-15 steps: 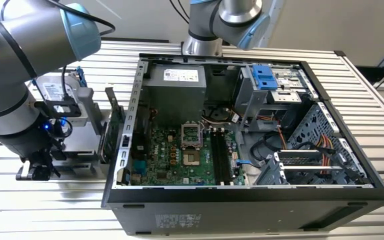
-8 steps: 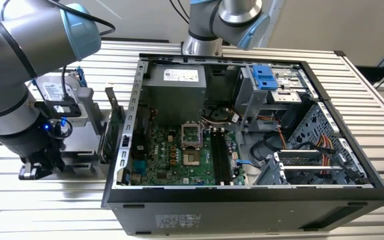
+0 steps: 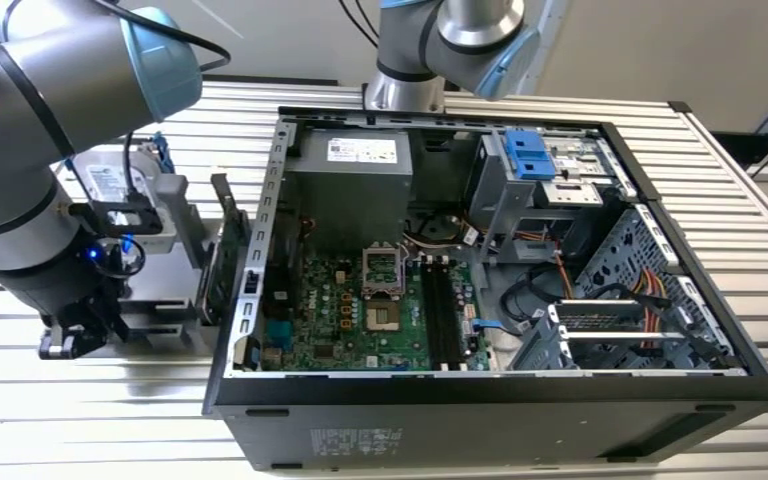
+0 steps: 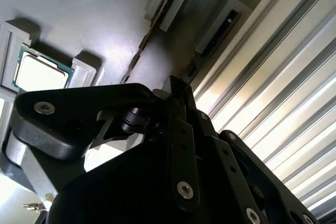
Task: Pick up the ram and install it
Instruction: 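Pick up the ram and move it above insertion slot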
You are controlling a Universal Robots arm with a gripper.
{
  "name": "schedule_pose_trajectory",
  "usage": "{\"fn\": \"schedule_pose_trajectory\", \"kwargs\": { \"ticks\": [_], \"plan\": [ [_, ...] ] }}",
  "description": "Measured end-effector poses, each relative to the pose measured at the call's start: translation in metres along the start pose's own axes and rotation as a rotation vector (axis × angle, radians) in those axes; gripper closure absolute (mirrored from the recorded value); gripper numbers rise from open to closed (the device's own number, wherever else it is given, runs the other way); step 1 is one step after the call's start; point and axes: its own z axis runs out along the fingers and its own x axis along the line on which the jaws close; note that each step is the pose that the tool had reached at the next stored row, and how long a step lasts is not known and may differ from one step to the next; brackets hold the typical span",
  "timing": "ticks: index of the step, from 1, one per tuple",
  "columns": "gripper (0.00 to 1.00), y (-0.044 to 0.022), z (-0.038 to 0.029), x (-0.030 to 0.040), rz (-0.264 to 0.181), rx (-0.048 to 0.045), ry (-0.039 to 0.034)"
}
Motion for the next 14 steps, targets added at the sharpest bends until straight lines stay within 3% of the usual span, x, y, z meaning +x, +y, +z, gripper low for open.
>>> {"fn": "schedule_pose_trajectory", "kwargs": {
  "ticks": [14],
  "plan": [
    [1.0, 0.0, -0.0009, -0.0001, 0.0, 0.0004, -0.0003]
  ]
}}
